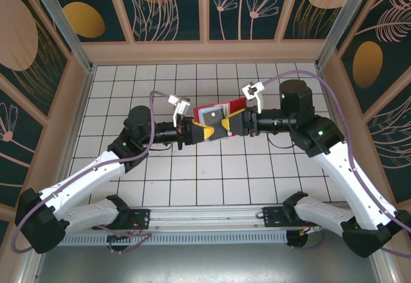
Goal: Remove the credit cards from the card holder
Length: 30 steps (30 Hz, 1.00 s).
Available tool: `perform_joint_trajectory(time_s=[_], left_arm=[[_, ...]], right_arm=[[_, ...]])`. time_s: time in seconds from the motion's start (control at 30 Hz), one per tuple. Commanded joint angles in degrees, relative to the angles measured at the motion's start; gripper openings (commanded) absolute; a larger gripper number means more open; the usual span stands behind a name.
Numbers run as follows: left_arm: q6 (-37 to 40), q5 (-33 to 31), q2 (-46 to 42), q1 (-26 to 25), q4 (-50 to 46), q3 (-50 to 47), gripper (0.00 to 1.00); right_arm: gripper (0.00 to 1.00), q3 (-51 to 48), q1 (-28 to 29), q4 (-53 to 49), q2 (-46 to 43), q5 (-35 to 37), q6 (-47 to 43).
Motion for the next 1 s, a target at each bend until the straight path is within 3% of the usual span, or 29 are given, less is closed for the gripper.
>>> perform_joint_trajectory(time_s=[0.0,0.6,0.97], left_arm=[[1.1,0.0,-1.5,-0.1,2.7,2.6,0.00],[0.9,2.1,0.1,-0.2,3.3,3.2,0.00],[1.5,3.7,1.6,-0.1,2.2,5.1,0.02]], right_arm=[[0.35,1.3,-0.3,-0.3,0.3,-2.7,-0.5],[0.28,-1.2,-0.1,6.8,-1.8,-12.8,2.1],[0.21,-1.0,2.0,5.6,0.1,-11.4,0.2]])
